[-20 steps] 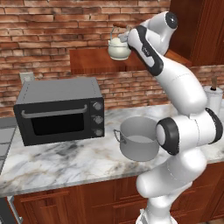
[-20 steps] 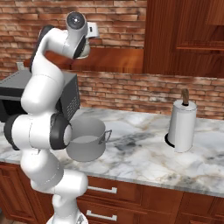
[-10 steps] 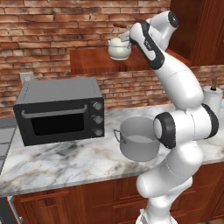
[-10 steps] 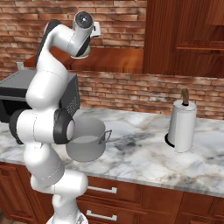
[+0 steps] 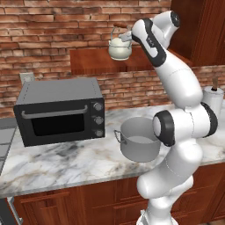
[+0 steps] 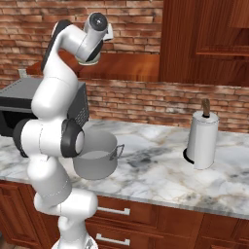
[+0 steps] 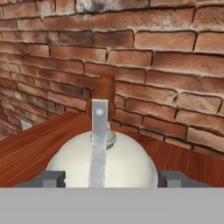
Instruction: Pick the kettle from the cabinet and place it on a stove burner. Then pick the pot from the counter and place it on another stove burner. Finally, turn both burners on.
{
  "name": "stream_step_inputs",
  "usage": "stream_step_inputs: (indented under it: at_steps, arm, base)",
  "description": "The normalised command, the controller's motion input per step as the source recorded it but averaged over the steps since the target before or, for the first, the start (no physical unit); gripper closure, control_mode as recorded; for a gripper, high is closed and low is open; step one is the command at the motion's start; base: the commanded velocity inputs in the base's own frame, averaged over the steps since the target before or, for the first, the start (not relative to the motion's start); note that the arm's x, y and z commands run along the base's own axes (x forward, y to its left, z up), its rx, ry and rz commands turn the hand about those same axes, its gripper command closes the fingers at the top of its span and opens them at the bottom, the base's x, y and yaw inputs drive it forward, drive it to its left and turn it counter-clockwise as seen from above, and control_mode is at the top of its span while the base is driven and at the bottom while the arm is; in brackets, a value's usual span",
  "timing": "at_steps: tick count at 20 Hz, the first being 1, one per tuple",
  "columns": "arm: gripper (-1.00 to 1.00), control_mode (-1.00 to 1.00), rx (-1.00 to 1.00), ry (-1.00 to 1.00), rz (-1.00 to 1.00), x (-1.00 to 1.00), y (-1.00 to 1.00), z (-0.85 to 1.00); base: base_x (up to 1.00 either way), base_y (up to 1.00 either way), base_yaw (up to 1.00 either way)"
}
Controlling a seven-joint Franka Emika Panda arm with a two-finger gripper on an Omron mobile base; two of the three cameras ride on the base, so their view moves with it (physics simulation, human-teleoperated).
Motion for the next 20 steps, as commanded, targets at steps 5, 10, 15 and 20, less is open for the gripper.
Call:
stream_step_inputs:
  at_steps: [5,10,15,20]
  arm:
    - [1.00,-1.00,0.00,0.00,0.04,0.05,0.04,0.00]
    - [1.00,-1.00,0.00,0.00,0.02,0.00,0.00,0.00]
    - [1.00,-1.00,0.00,0.00,0.00,0.00,0.00,0.00]
    - [1.00,-1.00,0.00,0.00,0.00,0.00,0.00,0.00]
  base:
    - [0.00,0.00,0.00]
    - [0.00,0.00,0.00]
    - [0.00,0.00,0.00]
    - [0.00,0.00,0.00]
